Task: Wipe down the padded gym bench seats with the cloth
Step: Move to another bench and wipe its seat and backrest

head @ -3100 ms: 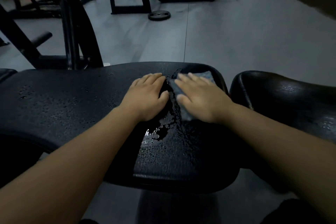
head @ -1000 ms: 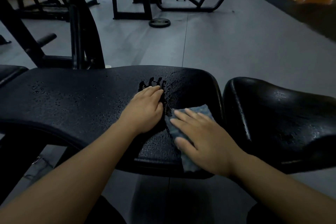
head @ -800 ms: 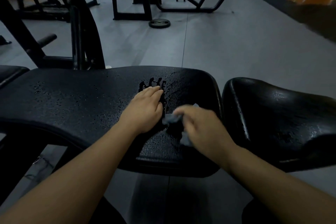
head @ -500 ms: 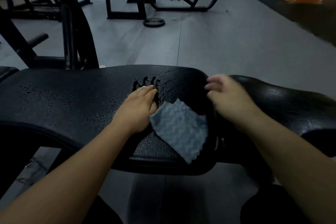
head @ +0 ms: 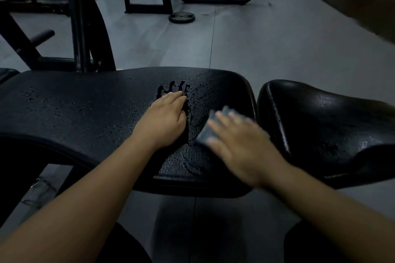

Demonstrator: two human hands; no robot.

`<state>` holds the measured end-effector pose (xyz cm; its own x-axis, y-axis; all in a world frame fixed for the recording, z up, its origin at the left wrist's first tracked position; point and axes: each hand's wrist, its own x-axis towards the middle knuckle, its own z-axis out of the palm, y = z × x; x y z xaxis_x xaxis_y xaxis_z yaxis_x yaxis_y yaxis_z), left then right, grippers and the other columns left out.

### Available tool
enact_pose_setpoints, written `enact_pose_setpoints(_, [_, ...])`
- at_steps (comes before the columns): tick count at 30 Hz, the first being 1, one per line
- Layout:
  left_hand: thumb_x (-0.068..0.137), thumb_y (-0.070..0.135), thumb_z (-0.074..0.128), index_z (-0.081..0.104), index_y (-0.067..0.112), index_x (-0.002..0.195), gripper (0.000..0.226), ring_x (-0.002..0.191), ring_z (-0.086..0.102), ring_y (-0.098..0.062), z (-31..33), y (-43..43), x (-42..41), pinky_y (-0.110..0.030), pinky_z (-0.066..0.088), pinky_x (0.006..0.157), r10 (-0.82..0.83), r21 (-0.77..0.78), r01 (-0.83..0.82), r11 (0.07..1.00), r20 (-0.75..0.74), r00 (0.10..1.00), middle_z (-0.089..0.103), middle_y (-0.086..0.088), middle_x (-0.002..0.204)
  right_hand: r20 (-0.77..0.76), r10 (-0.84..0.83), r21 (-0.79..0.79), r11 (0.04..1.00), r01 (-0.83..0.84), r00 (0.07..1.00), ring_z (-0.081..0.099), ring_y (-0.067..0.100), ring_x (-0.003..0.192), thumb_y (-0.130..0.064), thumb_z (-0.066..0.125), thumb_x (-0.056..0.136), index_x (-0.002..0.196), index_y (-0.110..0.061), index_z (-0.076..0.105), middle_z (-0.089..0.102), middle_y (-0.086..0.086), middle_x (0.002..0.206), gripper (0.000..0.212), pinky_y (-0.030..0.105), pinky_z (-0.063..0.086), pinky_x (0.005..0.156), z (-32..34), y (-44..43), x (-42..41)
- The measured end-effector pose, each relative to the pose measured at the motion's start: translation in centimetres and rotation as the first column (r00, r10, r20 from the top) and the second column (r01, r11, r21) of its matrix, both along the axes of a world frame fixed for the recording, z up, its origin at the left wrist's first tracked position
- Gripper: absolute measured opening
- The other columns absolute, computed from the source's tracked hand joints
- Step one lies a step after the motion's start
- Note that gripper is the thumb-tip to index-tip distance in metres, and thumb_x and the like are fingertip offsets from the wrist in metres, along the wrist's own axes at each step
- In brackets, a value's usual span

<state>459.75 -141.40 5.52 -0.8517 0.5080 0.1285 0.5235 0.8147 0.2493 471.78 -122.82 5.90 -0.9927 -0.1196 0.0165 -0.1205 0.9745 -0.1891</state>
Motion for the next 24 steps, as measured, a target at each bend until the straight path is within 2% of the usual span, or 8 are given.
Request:
enact_pose_setpoints(3, [0.102, 0.026, 0.036, 0.036, 0.012, 0.152, 0.052, 0.15, 0.021, -0.021, 0.0, 0.1, 0.1, -0.032, 0.013, 0.121, 0.007, 0.004, -0.007, 1.0, 0.016, 1.0, 0.028, -0.006, 0.162, -0.008, -0.162, 0.035, 0.986, 0.162, 0.987, 0.007, 0.022, 0.154, -0.064, 0.0, 0.094, 0.158, -0.029, 0.021, 0.013, -0.002, 0.167, 0.075, 0.049, 0.01, 0.122, 0.1, -0.6, -3.4])
enact_pose_setpoints(6, [0.098, 0.029, 0.032, 0.04, 0.009, 0.15, 0.056, 0.149, 0.024, -0.023, 0.0, 0.0, 0.4, -0.031, 0.014, 0.121, -0.005, 0.016, 0.005, 1.0, 0.022, 1.0, 0.032, -0.009, 0.16, -0.09, 0.06, -0.035, 0.997, -0.063, 0.994, 0.012, 0.018, 0.153, -0.055, 0.008, 0.098, 0.155, -0.028, 0.03, 0.019, -0.007, 0.166, 0.067, 0.043, 0.008, 0.123, -0.4, -4.3, -0.2])
enact_pose_setpoints(9, [0.102, 0.022, 0.039, 0.036, 0.011, 0.152, 0.051, 0.15, 0.022, -0.021, -0.1, -0.1, 0.3, -0.031, 0.013, 0.121, -0.003, 0.005, 0.003, 1.0, 0.022, 1.0, 0.029, -0.006, 0.162, 0.004, 0.155, -0.129, 0.98, -0.154, 0.988, 0.009, 0.011, 0.153, -0.053, 0.006, 0.094, 0.157, -0.03, 0.027, 0.016, -0.01, 0.165, 0.07, 0.033, 0.003, 0.124, -0.3, -1.5, 1.4])
enact_pose_setpoints(12, [0.103, 0.024, 0.037, 0.034, 0.014, 0.154, 0.052, 0.15, 0.019, -0.02, -0.1, 0.0, 0.3, -0.031, 0.012, 0.121, -0.001, -0.001, 0.001, 1.0, 0.018, 1.0, 0.026, -0.003, 0.163, 0.007, -0.057, -0.02, 0.998, 0.057, 0.998, 0.011, 0.018, 0.154, -0.047, 0.017, 0.099, 0.159, -0.022, 0.017, 0.014, 0.0, 0.167, 0.066, 0.039, 0.01, 0.125, -0.2, 2.0, -4.4])
enact_pose_setpoints(14, [0.102, 0.027, 0.035, 0.035, 0.013, 0.153, 0.053, 0.15, 0.021, -0.02, -0.2, 0.0, 0.3, -0.032, 0.014, 0.122, -0.001, 0.002, 0.001, 1.0, 0.026, 1.0, 0.028, -0.005, 0.162, 0.019, -0.103, 0.023, 0.994, 0.102, 0.995, 0.005, 0.02, 0.154, -0.042, 0.022, 0.105, 0.16, -0.019, 0.011, 0.008, 0.002, 0.168, 0.06, 0.041, 0.006, 0.125, 0.0, 0.3, -7.1])
enact_pose_setpoints(17, [0.091, 0.036, 0.023, 0.038, 0.011, 0.151, 0.066, 0.149, 0.024, -0.021, -0.1, 0.0, 0.5, -0.032, 0.016, 0.123, -0.003, 0.014, 0.003, 1.0, 0.041, 0.999, 0.031, -0.007, 0.161, -0.022, 0.064, -0.01, 0.998, -0.064, 0.998, 0.003, 0.015, 0.154, -0.041, 0.024, 0.106, 0.16, -0.022, 0.016, 0.008, -0.003, 0.168, 0.058, 0.04, 0.004, 0.124, -0.1, -3.0, -5.1])
enact_pose_setpoints(19, [0.094, 0.034, 0.025, 0.036, 0.012, 0.152, 0.063, 0.15, 0.022, -0.02, -0.1, -0.2, 0.5, -0.034, 0.015, 0.123, -0.004, 0.007, 0.004, 1.0, 0.047, 0.999, 0.029, -0.005, 0.162, -0.007, 0.163, -0.06, 0.985, -0.163, 0.987, 0.002, 0.012, 0.154, -0.045, 0.019, 0.101, 0.159, -0.025, 0.018, 0.008, -0.006, 0.167, 0.061, 0.039, 0.004, 0.124, -0.1, -2.2, -2.5])
enact_pose_setpoints(24, [0.102, 0.024, 0.036, 0.033, 0.013, 0.154, 0.053, 0.15, 0.02, -0.02, -0.2, -0.1, 0.2, -0.035, 0.016, 0.123, -0.016, -0.02, 0.017, 1.0, 0.023, 1.0, 0.027, -0.004, 0.162, 0.013, -0.134, 0.059, 0.989, 0.133, 0.991, 0.005, 0.023, 0.154, -0.044, 0.018, 0.105, 0.16, -0.026, 0.013, 0.004, 0.007, 0.168, 0.058, 0.044, 0.008, 0.124, 0.0, 2.0, -10.0])
